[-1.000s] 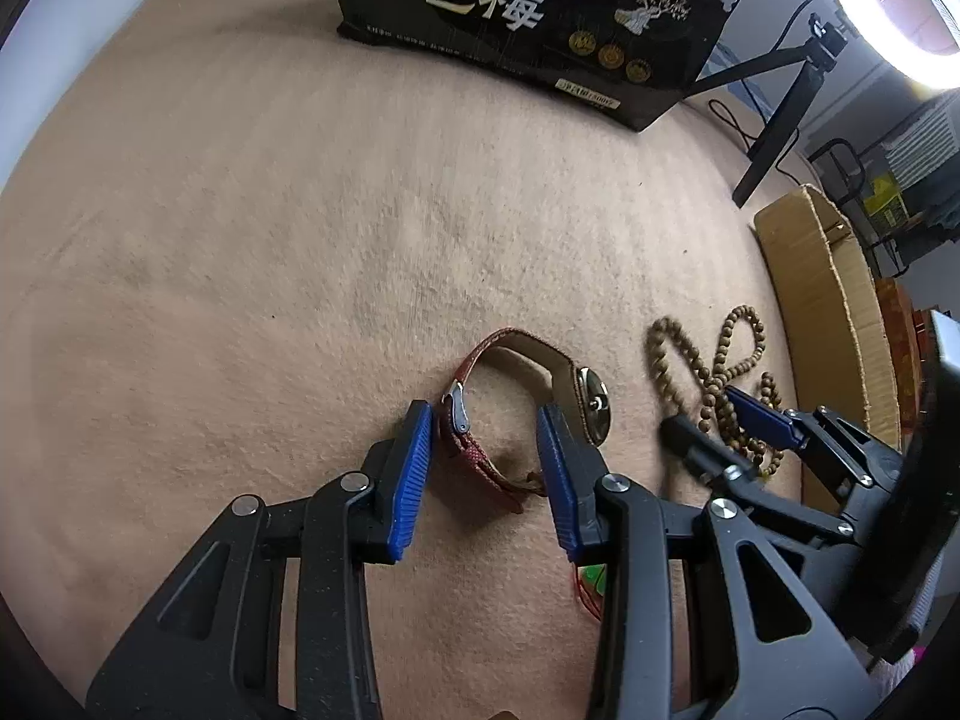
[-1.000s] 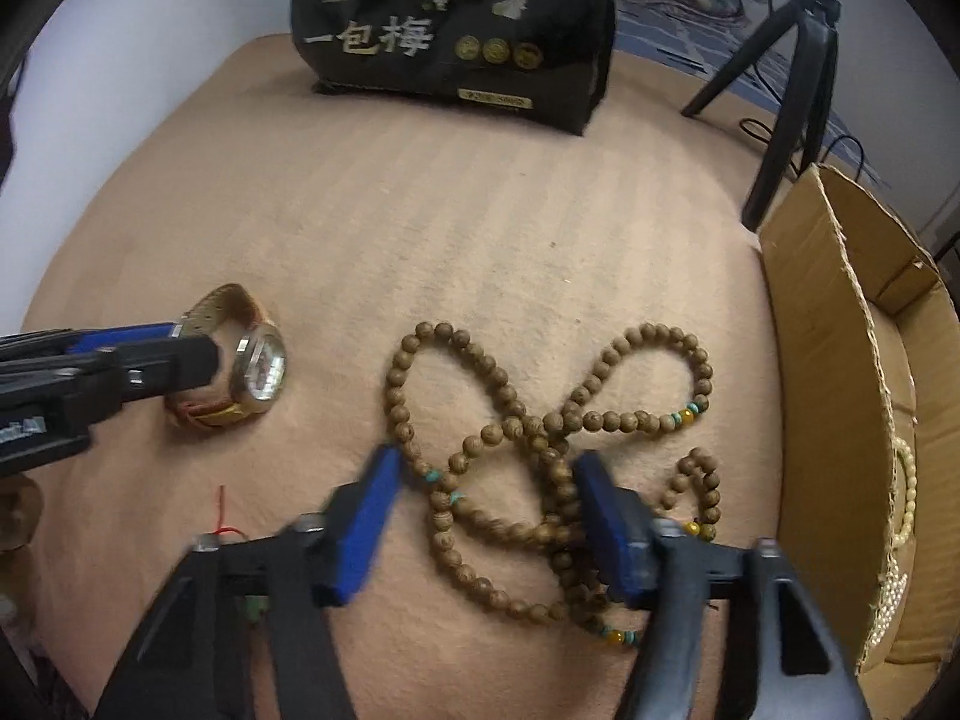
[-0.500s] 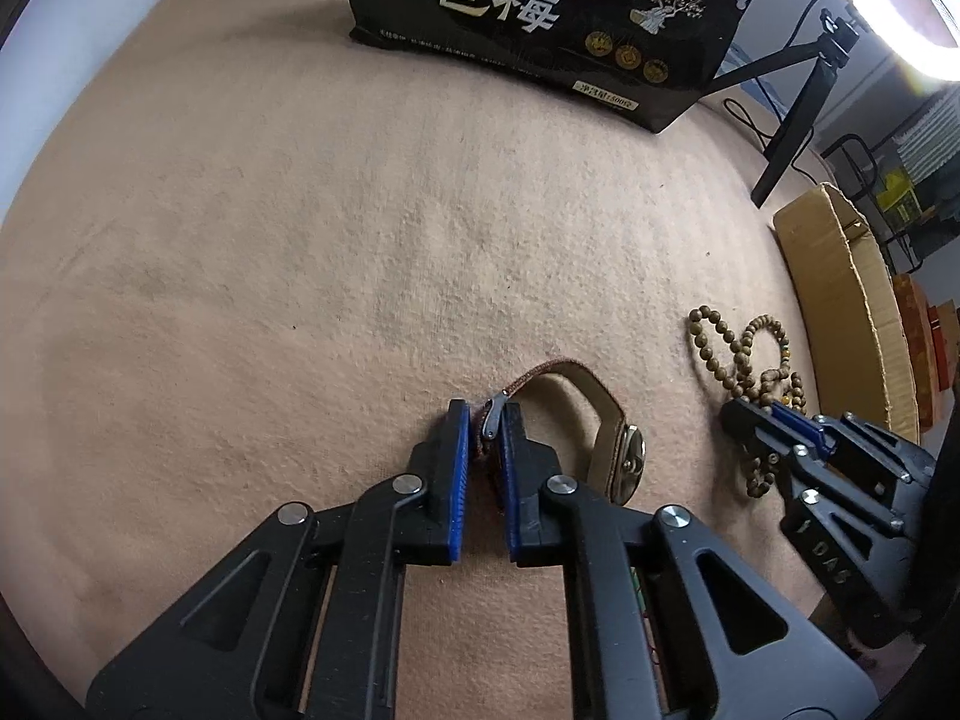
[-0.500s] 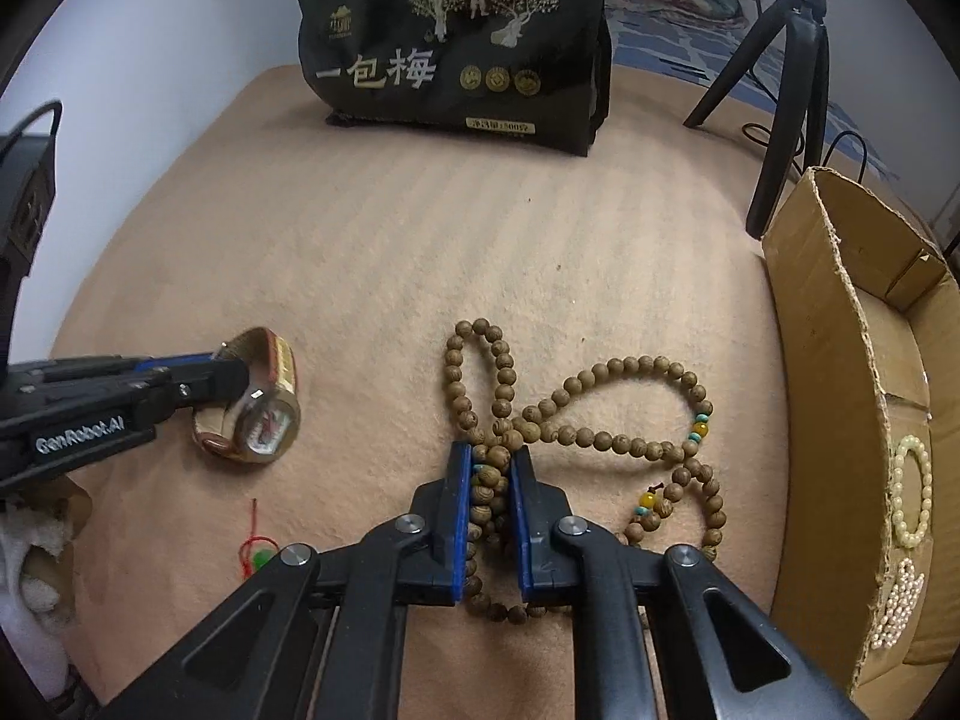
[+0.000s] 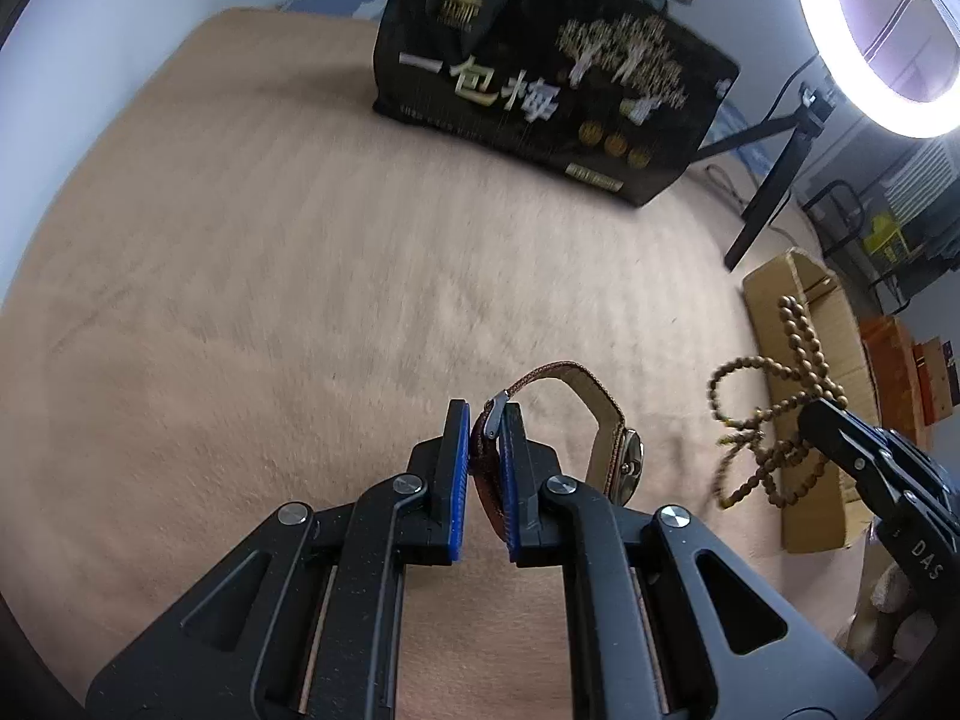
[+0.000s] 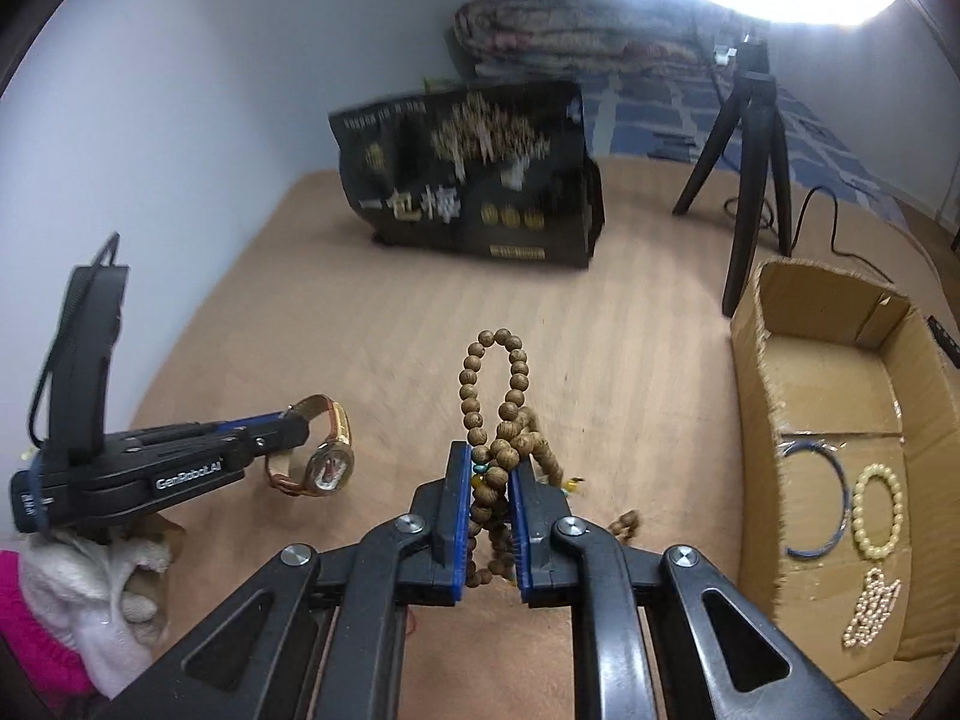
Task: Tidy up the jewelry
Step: 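Lift and carry the watch with left tool while right tool carries the mala to the box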
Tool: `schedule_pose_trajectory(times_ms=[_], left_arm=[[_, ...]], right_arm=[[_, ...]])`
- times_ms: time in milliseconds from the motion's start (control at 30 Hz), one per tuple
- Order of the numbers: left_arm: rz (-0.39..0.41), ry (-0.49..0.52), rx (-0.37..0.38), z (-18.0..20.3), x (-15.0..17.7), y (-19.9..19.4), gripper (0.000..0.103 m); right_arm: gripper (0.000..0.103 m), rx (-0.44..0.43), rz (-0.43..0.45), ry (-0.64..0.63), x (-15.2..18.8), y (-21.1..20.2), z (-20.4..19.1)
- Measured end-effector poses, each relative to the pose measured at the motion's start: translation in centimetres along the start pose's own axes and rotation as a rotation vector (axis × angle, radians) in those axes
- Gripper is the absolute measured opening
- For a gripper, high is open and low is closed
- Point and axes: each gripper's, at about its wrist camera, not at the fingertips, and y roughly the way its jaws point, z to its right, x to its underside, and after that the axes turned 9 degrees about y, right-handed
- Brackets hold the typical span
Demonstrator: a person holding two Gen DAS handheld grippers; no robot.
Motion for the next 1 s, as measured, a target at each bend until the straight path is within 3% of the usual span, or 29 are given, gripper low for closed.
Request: schedule_pose_trajectory(times_ms=[433,1000], left_arm=[[0.089,0.024,0.024,2.4,-1.2,-3.1,0.008],[0.162,0.097,0.068,7.4,-2.3,-4.7,0.008]], right_arm=[[0.010,-0.064,0.120,0.029,-0.6,-7.0,0.7],[0.010,0.026,0.217,0.082,0.2,-14.0,6.9]])
